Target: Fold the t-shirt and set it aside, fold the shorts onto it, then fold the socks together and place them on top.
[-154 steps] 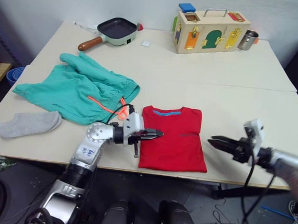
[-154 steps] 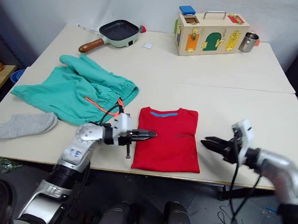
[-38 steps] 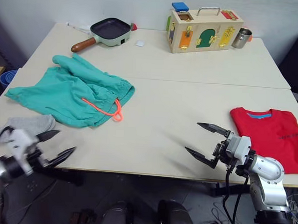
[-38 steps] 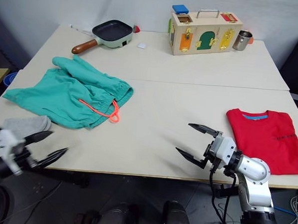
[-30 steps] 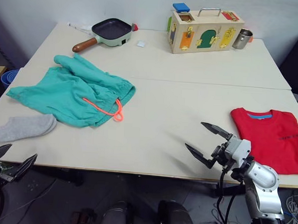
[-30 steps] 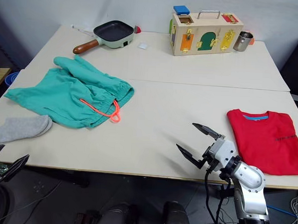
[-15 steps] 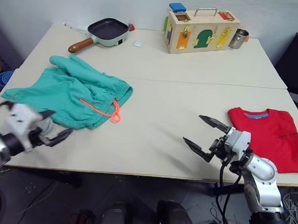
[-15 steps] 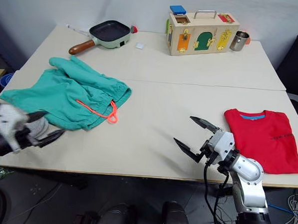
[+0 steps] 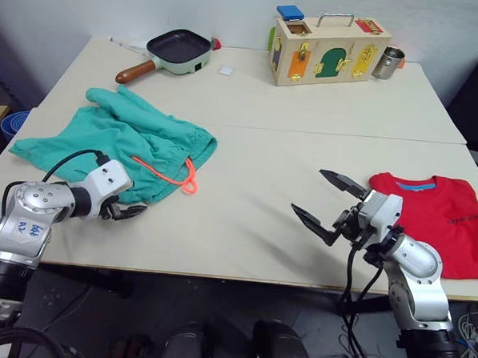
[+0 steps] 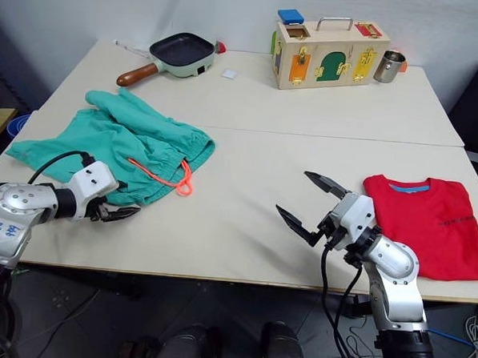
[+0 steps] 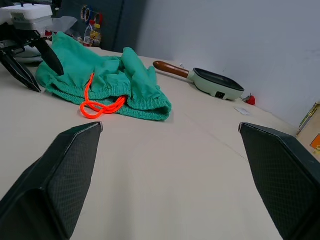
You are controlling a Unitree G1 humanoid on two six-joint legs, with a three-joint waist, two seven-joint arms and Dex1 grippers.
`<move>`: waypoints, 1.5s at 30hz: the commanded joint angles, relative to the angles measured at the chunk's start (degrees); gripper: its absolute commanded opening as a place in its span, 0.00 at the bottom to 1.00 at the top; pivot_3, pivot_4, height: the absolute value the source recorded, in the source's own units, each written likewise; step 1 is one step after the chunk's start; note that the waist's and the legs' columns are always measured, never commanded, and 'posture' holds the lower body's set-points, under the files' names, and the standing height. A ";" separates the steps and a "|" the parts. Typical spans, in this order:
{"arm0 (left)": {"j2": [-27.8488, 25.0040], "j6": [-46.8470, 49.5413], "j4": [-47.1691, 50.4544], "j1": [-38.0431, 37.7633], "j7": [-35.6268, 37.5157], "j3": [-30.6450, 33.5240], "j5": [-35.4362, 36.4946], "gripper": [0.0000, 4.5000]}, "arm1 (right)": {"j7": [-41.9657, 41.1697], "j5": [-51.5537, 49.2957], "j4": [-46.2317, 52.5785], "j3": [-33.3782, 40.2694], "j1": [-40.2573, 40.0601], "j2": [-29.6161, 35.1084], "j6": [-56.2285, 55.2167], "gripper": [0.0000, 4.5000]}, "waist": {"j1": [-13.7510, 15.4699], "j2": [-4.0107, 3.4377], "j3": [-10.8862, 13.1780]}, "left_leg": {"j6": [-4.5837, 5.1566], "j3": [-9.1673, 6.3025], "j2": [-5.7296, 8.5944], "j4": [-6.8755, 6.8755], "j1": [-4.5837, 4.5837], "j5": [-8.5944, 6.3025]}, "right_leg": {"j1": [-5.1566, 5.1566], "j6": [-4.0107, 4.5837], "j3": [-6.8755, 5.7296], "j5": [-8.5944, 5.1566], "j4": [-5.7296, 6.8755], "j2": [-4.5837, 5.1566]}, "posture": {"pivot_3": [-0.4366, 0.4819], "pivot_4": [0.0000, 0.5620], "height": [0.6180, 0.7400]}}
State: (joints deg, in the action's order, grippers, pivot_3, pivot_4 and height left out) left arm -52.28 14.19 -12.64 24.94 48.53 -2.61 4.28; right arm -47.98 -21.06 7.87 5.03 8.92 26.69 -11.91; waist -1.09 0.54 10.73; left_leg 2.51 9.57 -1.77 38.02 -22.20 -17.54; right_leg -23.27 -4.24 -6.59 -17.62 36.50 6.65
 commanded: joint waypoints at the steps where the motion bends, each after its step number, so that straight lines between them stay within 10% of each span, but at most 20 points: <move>1: 1.51 -4.34 -5.21 4.53 2.58 -3.67 -3.44 0.53 | 0.89 -0.29 3.28 0.86 -0.27 0.85 0.61 1.00 | 0.33 0.00 0.00 | 0.00 0.04 0.00 0.01 0.00 0.02 | -0.02 0.00 0.03 0.00 0.03 0.00 | 0.48 0.27 1.00; 9: 12.07 -13.54 -16.79 20.48 3.89 -6.92 -5.68 0.01 | 1.93 -0.17 5.79 0.84 -1.66 1.31 2.31 1.00 | 1.40 0.08 -0.01 | 0.19 0.24 0.04 0.23 -0.20 0.15 | -0.23 -0.05 0.19 0.03 0.38 -0.02 | 0.48 0.27 1.00; 18: 31.22 -14.07 -24.36 35.57 12.75 -13.71 -5.31 0.01 | 1.89 -0.29 8.19 1.81 -4.23 3.33 4.30 1.00 | 1.28 0.25 0.02 | 0.29 0.29 0.09 0.29 -0.31 0.17 | -0.24 -0.18 0.15 0.08 0.31 -0.24 | 0.48 0.27 1.00; 31: 50.17 5.76 -14.34 26.01 13.51 -15.53 1.60 0.05 | -1.63 -2.89 11.60 9.55 -14.82 11.38 7.04 1.00 | 1.06 0.33 0.07 | 0.30 0.25 0.03 0.39 -0.23 0.17 | -0.20 -0.21 0.28 0.06 0.04 -0.08 | 0.48 0.27 1.00; 38: 41.35 1.41 -2.13 20.02 17.29 -7.34 8.11 0.49 | -3.32 -4.27 12.40 1.85 -8.88 10.67 13.85 1.00 | 0.05 0.32 0.06 | 0.21 0.19 -0.11 0.47 -0.17 0.20 | -0.19 -0.15 0.29 0.03 0.20 -0.07 | 0.48 0.27 1.00; 45: 22.76 -1.87 6.82 9.41 23.19 0.93 11.93 0.49 | -8.77 -1.63 9.70 -2.14 -5.11 14.05 14.93 1.00 | -0.24 0.31 0.06 | 0.16 0.16 -0.05 0.42 -0.10 0.21 | -0.17 -0.03 0.26 -0.04 0.34 -0.01 | 0.48 0.27 1.00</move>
State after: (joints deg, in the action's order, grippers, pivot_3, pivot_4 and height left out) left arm -27.20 13.58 -9.23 35.35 71.46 -4.77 14.95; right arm -55.11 -22.83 17.37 3.10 3.72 39.74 2.73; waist -1.33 0.85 10.79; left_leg 2.68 9.70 -1.80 38.44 -22.30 -17.34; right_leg -23.43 -4.27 -6.35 -17.66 36.84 6.66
